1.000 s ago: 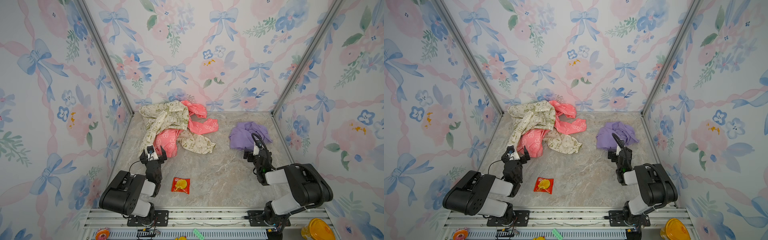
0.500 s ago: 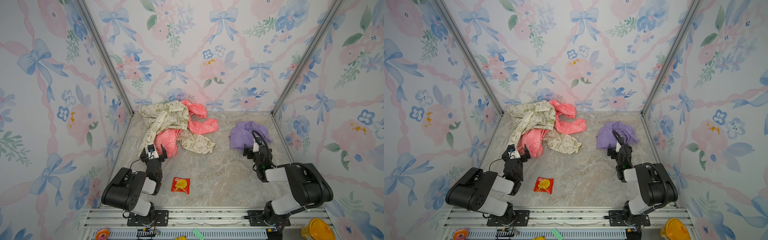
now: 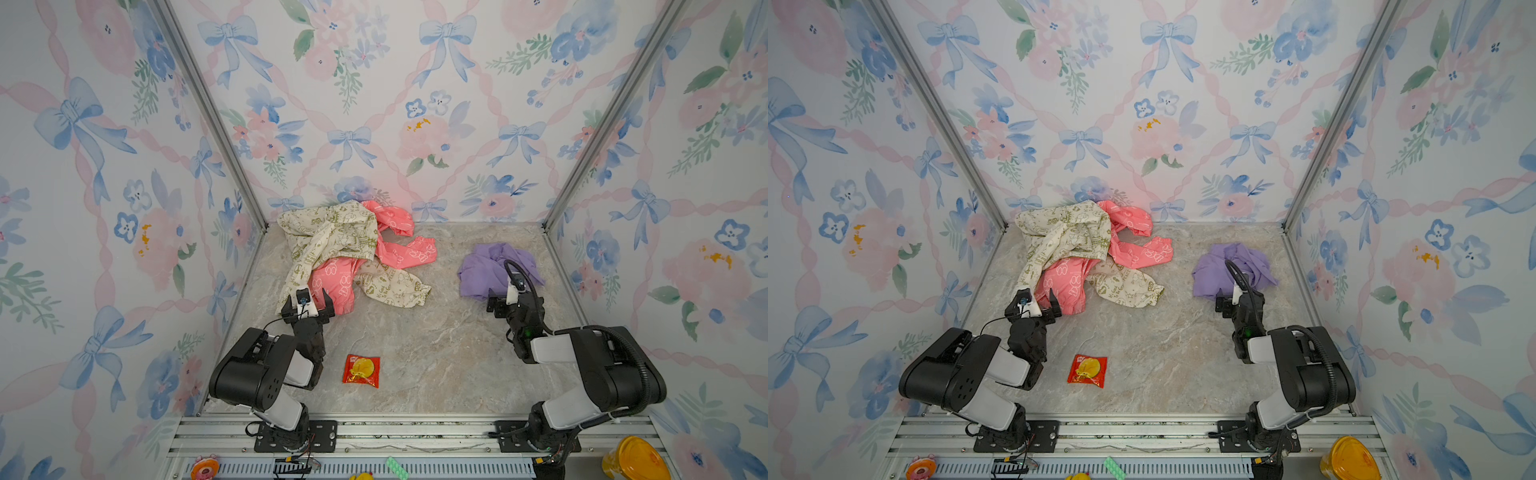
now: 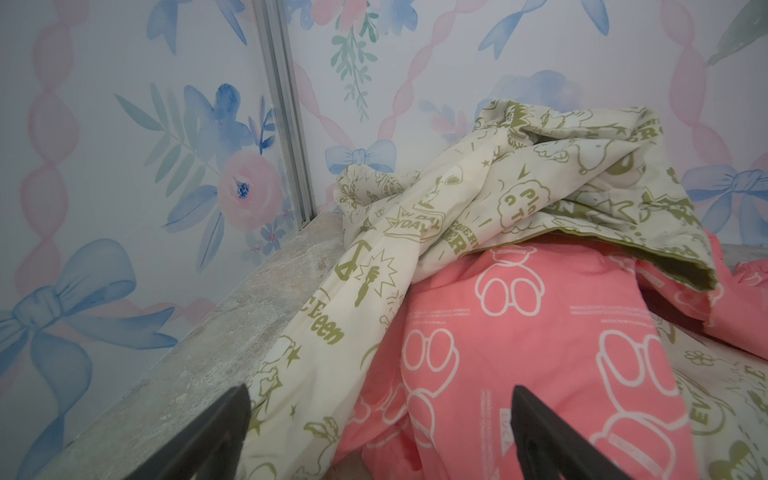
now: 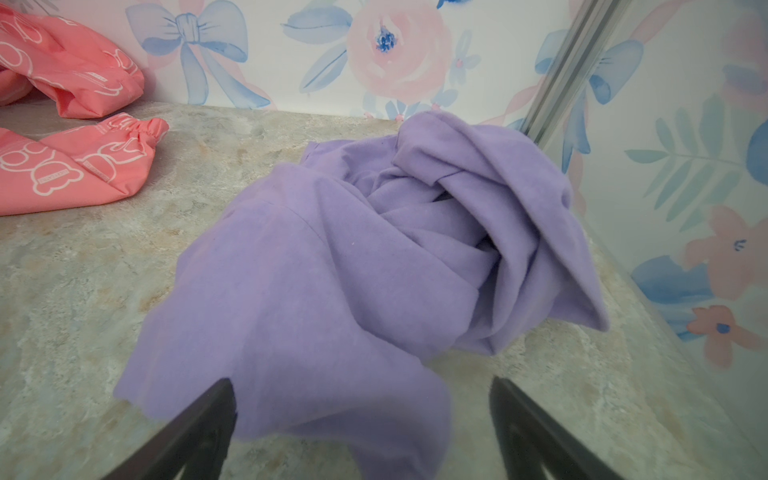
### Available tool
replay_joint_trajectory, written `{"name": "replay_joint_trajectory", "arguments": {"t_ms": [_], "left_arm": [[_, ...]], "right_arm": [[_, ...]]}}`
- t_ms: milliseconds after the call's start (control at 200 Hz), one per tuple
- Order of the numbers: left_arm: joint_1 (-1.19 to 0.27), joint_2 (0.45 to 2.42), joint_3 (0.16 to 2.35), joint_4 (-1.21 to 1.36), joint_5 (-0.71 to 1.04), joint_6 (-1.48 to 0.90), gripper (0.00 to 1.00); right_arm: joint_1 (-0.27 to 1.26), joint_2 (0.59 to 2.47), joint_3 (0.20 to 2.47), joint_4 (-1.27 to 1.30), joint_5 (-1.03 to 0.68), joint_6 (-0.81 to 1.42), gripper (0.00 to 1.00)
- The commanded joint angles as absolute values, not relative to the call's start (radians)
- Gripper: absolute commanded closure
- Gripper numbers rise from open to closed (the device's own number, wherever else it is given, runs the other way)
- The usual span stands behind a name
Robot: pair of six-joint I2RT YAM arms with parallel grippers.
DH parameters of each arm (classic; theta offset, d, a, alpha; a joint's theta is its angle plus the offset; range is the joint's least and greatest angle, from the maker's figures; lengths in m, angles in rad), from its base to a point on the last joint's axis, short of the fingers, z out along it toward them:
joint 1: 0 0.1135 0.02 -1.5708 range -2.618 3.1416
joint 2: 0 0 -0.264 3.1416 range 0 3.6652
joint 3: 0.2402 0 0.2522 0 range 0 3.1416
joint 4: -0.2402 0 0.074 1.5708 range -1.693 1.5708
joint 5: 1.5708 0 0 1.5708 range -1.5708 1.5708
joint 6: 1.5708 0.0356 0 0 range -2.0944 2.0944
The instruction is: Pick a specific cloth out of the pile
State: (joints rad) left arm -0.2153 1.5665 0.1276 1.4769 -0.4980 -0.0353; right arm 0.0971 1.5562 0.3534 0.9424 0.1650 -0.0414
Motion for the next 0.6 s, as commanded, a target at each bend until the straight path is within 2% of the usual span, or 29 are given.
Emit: {"name": "replay_joint_trajectory", "arguments": {"t_ms": [0,595], "left_arm": [[-0.210,1.576,0.143,1.489,-0.489,-0.026,0.02],[-0.200,1.574,0.151,1.464,-0.478,-0.035,0.02]], "right_arm": [[0.086,1.549,0.378,0.936,0.166,-0.026,0.03],[0.083,1.549,0.380,0.931,0.163,-0.024,0.03]]}}
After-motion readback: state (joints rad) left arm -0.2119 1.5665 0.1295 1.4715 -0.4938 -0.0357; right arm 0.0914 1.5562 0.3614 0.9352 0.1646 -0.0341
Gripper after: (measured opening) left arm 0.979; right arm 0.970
